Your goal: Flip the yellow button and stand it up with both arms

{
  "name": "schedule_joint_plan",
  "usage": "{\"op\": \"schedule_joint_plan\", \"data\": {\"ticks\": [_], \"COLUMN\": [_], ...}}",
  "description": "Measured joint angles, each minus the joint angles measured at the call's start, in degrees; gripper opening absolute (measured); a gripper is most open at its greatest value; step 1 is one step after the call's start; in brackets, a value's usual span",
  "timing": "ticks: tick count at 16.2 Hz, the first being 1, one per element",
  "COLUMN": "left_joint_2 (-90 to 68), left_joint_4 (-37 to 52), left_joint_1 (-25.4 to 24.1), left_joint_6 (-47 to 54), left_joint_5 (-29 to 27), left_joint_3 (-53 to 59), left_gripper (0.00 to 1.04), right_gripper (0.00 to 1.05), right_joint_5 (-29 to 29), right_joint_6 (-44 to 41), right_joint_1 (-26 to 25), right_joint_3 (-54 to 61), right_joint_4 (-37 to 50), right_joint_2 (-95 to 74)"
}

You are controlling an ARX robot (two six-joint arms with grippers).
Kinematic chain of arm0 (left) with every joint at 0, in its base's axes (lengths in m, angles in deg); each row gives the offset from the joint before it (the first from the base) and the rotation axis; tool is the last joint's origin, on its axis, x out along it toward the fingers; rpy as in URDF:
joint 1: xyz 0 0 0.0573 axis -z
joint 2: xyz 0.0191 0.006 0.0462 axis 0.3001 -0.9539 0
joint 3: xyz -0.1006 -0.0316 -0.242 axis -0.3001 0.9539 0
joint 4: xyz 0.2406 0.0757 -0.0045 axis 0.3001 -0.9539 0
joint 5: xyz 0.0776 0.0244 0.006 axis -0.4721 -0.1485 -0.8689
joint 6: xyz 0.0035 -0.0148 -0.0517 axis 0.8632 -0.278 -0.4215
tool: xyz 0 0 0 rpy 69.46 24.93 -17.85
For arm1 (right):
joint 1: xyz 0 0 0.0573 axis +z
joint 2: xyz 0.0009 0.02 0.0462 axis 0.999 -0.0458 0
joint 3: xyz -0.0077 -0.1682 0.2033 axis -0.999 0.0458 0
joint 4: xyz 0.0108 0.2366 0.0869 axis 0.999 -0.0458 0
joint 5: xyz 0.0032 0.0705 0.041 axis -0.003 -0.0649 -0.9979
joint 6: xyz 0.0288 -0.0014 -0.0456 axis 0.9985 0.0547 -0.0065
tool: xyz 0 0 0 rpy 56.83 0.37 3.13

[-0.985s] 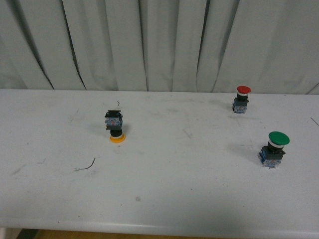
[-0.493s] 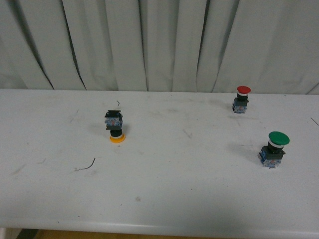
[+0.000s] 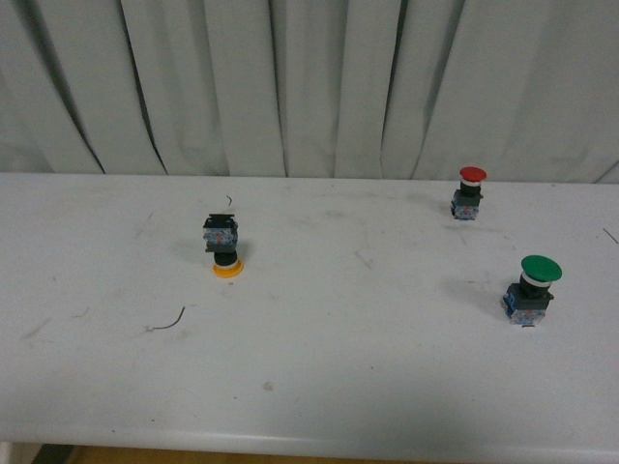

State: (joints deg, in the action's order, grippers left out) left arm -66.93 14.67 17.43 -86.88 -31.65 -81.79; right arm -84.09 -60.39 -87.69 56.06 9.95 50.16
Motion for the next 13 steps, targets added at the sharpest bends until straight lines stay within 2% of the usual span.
{"op": "schedule_joint_plan", "data": {"ticks": [13], "left_joint_2": [0.0], "left_joint_4": [0.0], "left_joint_1": [0.0], "left_joint_6": [0.0], "left_joint_5": [0.0], "left_joint_3": [0.0], "left_gripper": [0.98], "right_gripper": [0.98], "right_joint_5": [0.0], "right_joint_6": [0.0], "right_joint_1": [0.0], "right_joint_3": [0.0], "right_joint_4": [0.0], "right_joint_2": [0.0]}}
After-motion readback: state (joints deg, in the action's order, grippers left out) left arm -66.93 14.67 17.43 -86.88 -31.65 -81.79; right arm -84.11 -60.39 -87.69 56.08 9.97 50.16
